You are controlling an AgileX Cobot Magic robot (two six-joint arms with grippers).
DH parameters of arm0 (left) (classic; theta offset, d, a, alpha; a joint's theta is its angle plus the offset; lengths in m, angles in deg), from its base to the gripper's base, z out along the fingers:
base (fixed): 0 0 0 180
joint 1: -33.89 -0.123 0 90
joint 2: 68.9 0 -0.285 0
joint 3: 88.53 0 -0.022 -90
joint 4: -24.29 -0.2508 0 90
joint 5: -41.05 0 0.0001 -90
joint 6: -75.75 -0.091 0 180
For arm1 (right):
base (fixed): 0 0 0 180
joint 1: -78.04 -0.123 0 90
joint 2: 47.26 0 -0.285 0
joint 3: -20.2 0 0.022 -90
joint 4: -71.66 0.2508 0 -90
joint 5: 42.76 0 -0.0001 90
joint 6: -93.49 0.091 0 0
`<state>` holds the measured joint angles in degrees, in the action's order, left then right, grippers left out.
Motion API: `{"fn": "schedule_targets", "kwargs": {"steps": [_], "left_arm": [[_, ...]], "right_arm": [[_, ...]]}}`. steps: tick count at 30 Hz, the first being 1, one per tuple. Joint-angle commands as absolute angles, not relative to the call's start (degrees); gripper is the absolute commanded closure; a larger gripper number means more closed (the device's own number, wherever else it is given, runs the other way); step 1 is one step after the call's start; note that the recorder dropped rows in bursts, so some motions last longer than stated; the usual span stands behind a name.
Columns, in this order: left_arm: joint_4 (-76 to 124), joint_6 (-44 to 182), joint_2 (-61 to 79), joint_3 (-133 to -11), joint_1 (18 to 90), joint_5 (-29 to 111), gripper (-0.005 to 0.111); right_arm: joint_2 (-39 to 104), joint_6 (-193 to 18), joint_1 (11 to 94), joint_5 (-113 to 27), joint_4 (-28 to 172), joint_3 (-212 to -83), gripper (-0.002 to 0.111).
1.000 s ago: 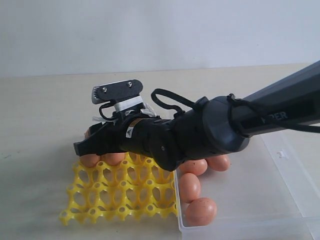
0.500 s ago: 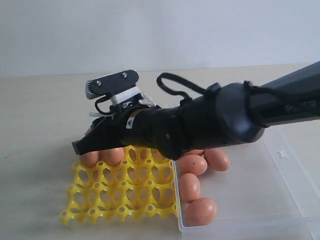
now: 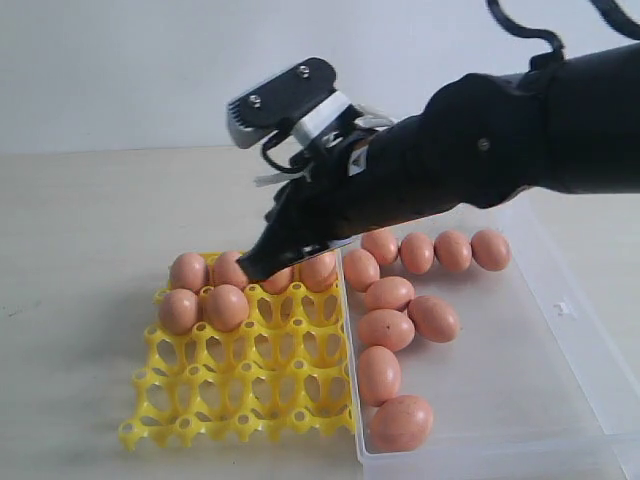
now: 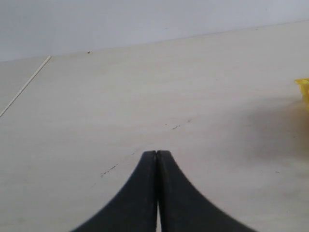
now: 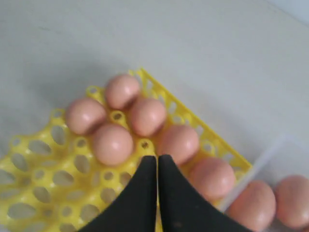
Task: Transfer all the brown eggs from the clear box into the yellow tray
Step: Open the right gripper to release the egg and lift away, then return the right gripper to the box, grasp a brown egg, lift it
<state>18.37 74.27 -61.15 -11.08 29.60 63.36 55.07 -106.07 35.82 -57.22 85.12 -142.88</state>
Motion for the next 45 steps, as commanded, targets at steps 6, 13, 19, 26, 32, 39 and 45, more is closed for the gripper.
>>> {"fn": "schedule_targets", "kwargs": {"steps": [6, 13, 19, 26, 32, 39, 45], "left_arm": [[18.39, 74.51, -61.12, -11.31, 29.89, 62.84, 0.107], [18.39, 74.51, -61.12, -11.31, 29.89, 62.84, 0.107], [18.39, 74.51, -61.12, -11.31, 29.89, 62.84, 0.107], [18.39, 74.51, -61.12, -11.31, 29.89, 62.84, 0.107], [18.39, 74.51, -61.12, -11.31, 29.89, 62.84, 0.107], [18.39, 74.51, -61.12, -11.31, 29.89, 62.84, 0.107], [18.39, 74.51, -61.12, -11.31, 29.89, 62.84, 0.107]], "right_arm": [[56.89, -93.37, 47.89, -70.93, 71.66, -142.38, 0.063], [64.86, -92.42, 50.86, -78.14, 69.52, -142.38, 0.055], [68.48, -92.42, 50.73, -76.76, 68.5, -142.38, 0.055], [68.73, -92.51, 50.73, -75.63, 68.5, -143.21, 0.055], [68.96, -92.51, 50.73, -76.08, 68.73, -146.02, 0.055], [71.84, -92.51, 50.73, -77.39, 68.7, -147.56, 0.055], [73.44, -92.51, 50.73, -78.38, 68.7, -147.56, 0.055]]}}
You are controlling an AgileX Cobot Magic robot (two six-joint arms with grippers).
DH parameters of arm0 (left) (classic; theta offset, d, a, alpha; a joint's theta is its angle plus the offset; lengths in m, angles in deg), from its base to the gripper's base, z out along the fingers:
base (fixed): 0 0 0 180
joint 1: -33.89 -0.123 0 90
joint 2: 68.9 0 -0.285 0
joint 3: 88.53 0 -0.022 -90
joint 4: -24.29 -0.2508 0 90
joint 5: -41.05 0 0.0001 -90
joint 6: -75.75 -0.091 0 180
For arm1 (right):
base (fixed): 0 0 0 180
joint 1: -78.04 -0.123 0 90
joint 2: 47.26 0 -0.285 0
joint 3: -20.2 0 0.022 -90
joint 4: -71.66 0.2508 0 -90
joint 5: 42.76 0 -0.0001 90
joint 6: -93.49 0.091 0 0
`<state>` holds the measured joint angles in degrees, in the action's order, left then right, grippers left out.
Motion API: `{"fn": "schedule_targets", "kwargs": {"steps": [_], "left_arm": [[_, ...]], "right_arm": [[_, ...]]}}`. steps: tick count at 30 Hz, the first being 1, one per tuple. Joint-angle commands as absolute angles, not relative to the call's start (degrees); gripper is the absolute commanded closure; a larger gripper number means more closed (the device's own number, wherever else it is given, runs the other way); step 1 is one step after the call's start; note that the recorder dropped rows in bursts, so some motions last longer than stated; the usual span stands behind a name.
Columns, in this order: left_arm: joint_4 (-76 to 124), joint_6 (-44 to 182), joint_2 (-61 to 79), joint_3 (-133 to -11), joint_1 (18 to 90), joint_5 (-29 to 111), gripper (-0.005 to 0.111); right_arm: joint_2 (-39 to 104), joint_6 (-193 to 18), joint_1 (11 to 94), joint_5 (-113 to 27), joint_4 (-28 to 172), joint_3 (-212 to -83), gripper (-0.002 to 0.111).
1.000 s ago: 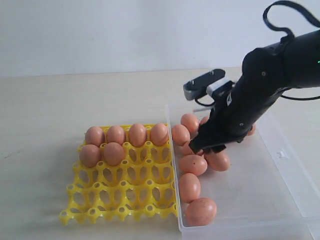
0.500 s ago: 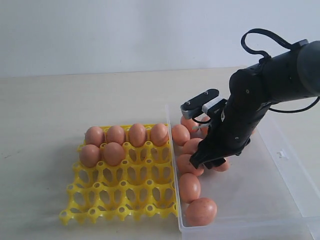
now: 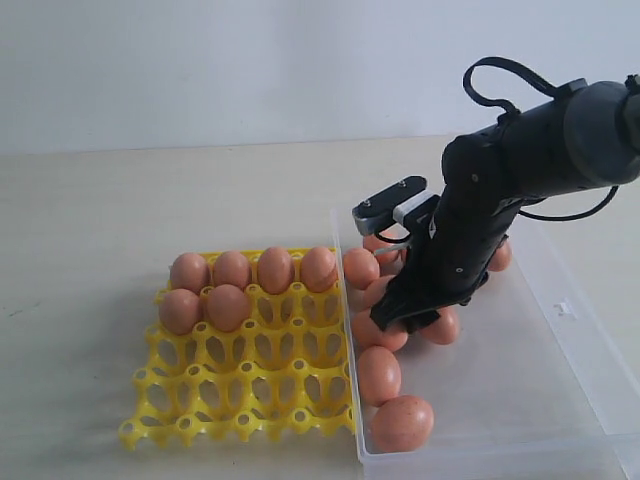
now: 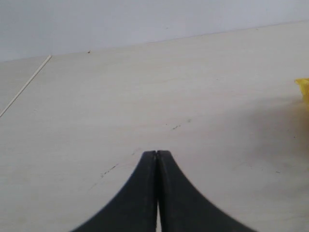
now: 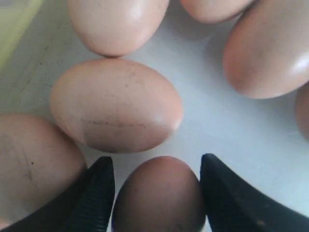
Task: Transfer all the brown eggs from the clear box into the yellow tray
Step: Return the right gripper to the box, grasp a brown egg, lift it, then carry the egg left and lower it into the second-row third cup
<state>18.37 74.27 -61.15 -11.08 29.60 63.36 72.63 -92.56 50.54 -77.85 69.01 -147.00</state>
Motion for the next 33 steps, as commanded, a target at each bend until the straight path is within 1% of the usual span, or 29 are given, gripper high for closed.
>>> {"fn": "schedule_targets", "kwargs": {"steps": [1, 3, 4, 6, 10, 11, 18, 24, 28, 31, 33], "left_arm": [[18.39, 74.51, -61.12, -11.31, 29.89, 62.84, 0.107], [18.39, 74.51, -61.12, -11.31, 29.89, 62.84, 0.107], [18.39, 74.51, -61.12, -11.31, 29.89, 62.84, 0.107], [18.39, 74.51, -61.12, -11.31, 29.89, 62.84, 0.107], [18.39, 74.51, -61.12, -11.31, 29.89, 62.84, 0.107], [18.39, 74.51, -61.12, -11.31, 29.89, 62.84, 0.107], [18.39, 74.51, -61.12, -11.31, 29.89, 62.84, 0.107], [18.39, 74.51, -61.12, -11.31, 29.89, 62.84, 0.107], [18.39, 74.51, -61.12, -11.31, 29.89, 62.84, 0.107], [18.39, 74.51, -61.12, -11.31, 29.89, 62.84, 0.107], [18.39, 74.51, -61.12, -11.31, 29.89, 62.84, 0.107]], "right_arm": [[73.77, -92.39, 50.73, -78.38, 68.7, -147.56, 0.056], [73.95, -92.25, 50.73, -78.49, 69.05, -147.56, 0.059], [74.07, -92.25, 50.73, -78.49, 69.42, -147.56, 0.063], [74.05, -92.25, 50.73, -78.49, 70.24, -147.56, 0.075], [73.82, -92.49, 50.73, -79.01, 70.24, -147.56, 0.103], [73.82, -92.49, 50.73, -79.01, 70.24, -147.56, 0.108], [70.11, -92.95, 50.73, -77.17, 70.24, -147.56, 0.108], [60.5, -92.95, 47.98, -73.22, 71.66, -147.56, 0.108], [55.54, -95.79, 43.01, -62.1, 78.42, -147.3, 0.108], [54.4, -103.66, 38.2, -47.45, 88.52, -145.41, 0.108], [55.54, -105.03, 35.32, -39.26, 90.91, -144.08, 0.108]]}}
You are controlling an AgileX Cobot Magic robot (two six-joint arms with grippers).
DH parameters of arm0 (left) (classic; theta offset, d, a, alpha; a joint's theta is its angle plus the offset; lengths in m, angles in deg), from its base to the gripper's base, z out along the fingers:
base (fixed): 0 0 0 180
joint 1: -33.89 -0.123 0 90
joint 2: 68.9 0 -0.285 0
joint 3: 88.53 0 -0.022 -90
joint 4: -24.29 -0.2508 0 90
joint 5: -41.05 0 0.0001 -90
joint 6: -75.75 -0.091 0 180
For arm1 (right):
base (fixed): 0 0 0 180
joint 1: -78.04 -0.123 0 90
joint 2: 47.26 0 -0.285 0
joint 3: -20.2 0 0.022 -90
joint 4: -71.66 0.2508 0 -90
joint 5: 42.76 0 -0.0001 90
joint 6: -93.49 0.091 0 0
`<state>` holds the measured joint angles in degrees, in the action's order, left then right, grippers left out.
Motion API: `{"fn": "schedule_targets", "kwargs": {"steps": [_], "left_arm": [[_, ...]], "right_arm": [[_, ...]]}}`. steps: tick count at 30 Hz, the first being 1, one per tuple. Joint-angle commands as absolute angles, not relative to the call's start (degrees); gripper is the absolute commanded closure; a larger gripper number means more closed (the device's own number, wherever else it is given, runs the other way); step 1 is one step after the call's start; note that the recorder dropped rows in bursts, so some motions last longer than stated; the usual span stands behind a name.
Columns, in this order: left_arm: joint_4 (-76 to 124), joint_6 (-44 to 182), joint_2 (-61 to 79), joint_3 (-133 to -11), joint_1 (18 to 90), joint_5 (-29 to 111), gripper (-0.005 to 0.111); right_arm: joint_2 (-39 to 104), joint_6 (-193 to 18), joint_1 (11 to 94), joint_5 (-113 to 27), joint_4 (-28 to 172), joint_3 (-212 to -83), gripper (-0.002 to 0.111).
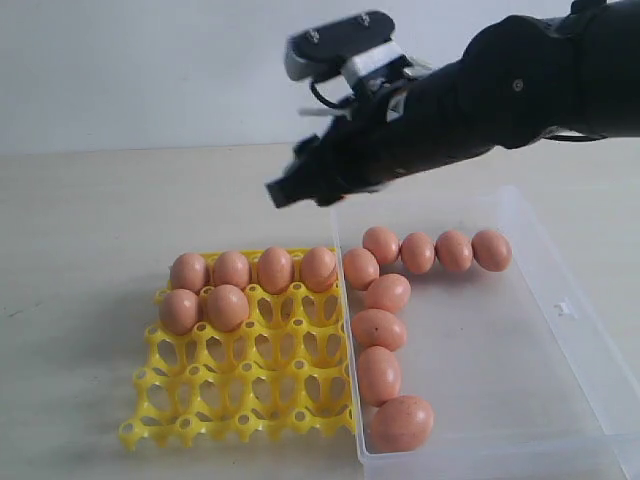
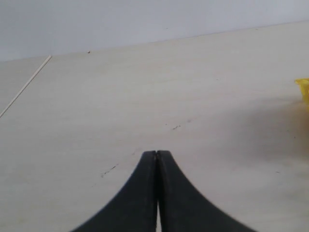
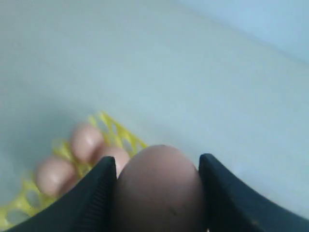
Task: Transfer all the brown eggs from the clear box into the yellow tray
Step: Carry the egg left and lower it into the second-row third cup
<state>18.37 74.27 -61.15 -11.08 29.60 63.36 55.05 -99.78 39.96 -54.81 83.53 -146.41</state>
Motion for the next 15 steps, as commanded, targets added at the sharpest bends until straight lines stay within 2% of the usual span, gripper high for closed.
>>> {"fn": "schedule_targets", "kwargs": {"steps": [1, 15], "left_arm": [[18.39, 74.51, -61.12, -11.31, 29.89, 62.84, 0.107], [18.39, 74.51, -61.12, -11.31, 29.89, 62.84, 0.107]], "right_arm": [[56.37, -104.92, 34.52, -37.17, 91.06, -143.73, 0.108], [72.4, -98.85, 33.36, -31.24, 91.06, -143.53, 0.108]]}}
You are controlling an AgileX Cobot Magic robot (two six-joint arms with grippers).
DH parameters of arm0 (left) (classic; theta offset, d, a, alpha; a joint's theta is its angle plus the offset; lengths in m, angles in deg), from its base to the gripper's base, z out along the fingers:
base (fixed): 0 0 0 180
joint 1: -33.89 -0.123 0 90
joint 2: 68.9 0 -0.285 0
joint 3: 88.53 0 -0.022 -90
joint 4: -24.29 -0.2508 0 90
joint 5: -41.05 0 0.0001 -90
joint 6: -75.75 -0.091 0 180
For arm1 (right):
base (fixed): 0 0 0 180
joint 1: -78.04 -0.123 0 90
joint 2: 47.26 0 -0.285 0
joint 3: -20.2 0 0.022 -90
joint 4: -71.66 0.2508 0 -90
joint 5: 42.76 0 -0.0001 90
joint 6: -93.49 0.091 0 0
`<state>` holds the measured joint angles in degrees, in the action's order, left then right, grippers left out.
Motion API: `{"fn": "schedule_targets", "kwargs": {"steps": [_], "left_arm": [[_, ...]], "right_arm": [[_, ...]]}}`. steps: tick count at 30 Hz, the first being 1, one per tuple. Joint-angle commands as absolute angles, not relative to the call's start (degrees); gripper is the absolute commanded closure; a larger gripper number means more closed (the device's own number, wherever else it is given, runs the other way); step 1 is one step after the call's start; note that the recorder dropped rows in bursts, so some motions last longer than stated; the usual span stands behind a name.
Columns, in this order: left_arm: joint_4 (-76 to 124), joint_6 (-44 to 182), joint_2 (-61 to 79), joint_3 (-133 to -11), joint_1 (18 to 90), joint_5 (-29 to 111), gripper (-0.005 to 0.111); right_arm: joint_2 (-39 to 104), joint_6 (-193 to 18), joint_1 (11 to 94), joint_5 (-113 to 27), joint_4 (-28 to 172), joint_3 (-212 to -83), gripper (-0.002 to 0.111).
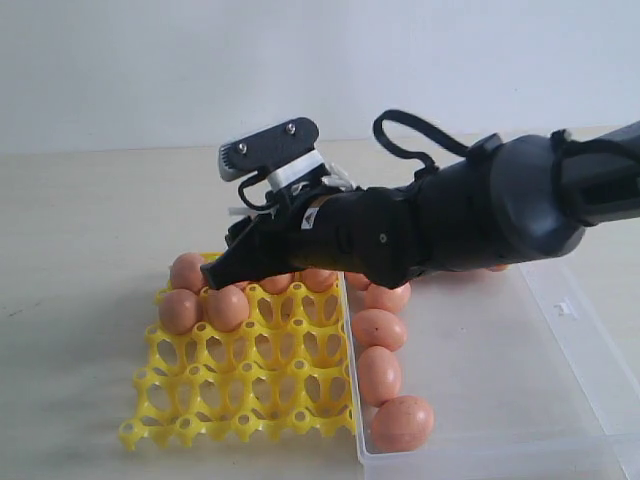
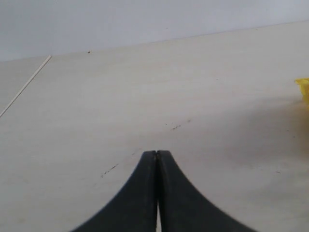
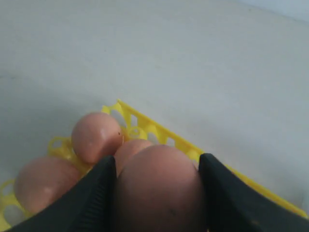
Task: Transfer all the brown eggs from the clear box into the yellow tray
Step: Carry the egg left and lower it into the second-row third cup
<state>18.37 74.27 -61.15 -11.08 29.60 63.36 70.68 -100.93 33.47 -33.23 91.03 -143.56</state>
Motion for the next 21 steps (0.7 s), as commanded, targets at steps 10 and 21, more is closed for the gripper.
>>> {"fn": "schedule_targets", "kwargs": {"steps": [10, 21], "left_arm": [[18.39, 74.51, -61.12, -11.31, 29.89, 62.84, 0.107], [18.39, 74.51, -61.12, -11.31, 29.89, 62.84, 0.107]], "right_arm": [[73.29, -96.09, 33.36, -31.63, 91.16, -143.53, 0.108], [76.02, -93.4, 33.36, -31.06, 91.2, -143.53, 0.108]]}}
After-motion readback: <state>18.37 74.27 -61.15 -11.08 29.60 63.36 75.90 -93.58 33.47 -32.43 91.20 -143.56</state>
